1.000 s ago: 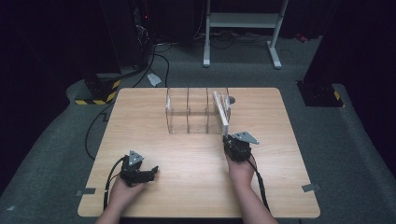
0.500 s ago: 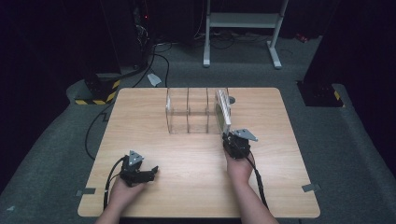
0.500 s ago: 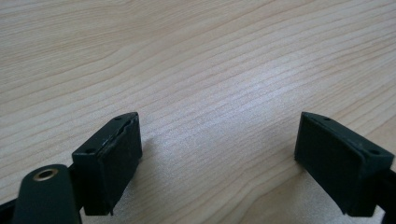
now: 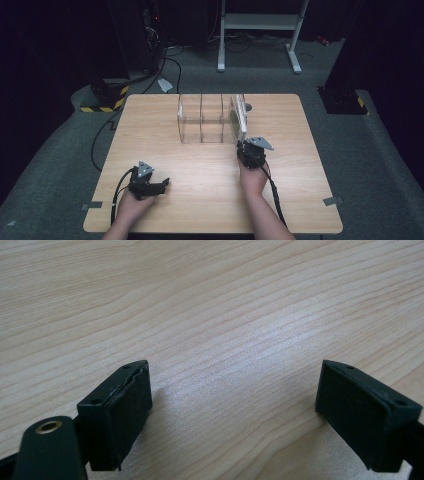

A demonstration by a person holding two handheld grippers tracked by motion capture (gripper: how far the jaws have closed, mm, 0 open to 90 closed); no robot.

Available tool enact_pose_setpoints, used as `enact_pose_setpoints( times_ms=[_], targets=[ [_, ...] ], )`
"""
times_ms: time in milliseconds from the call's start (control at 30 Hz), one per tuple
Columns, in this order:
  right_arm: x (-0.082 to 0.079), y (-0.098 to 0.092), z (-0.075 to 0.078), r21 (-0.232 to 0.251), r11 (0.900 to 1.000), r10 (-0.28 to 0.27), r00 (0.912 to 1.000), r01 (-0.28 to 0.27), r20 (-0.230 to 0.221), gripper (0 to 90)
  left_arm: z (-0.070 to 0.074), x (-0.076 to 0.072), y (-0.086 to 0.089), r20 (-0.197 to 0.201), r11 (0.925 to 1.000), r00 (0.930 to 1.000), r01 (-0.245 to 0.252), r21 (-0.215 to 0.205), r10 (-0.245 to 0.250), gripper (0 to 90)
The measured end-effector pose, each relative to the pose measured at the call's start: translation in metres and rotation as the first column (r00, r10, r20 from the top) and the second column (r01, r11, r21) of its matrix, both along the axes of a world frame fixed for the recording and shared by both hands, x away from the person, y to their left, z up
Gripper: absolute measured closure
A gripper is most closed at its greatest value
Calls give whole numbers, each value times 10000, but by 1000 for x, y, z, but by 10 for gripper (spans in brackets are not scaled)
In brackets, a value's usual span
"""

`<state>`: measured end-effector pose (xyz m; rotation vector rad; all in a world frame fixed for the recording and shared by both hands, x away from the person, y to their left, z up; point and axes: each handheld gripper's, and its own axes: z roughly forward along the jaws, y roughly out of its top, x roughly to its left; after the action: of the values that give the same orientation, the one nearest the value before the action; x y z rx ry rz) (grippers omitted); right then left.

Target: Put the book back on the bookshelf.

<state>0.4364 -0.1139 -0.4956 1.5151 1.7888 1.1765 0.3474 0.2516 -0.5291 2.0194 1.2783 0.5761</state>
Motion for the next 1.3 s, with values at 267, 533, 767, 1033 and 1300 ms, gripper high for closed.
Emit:
enact_pose_setpoints(
  times_ms=[267, 533, 767, 1033, 1300],
  targets=[
    [2, 1, 0, -64, 10000, -25, 10000, 25, 33, 728, 0, 0, 0, -6, 10000, 10000, -3, -1, 3, 149],
    [2, 1, 0, -146, 9999, 5, 10000, -5, 44, 728, 0, 0, 0, -1, 10000, 10000, -2, 0, 2, 149],
    [2, 1, 0, -158, 9999, 18, 10000, -17, 64, 726, 0, 0, 0, 0, 10000, 10000, -1, 0, 1, 149],
    [2, 0, 0, -174, 9998, 66, 10000, -65, 74, 722, 0, 0, 0, -7, 10000, 10000, 8, 4, -8, 149],
    [2, 0, 1, -142, 9998, 149, 9999, -148, 82, 684, 0, 0, 0, -5, 10000, 10000, 8, 2, -8, 149]
  ],
)
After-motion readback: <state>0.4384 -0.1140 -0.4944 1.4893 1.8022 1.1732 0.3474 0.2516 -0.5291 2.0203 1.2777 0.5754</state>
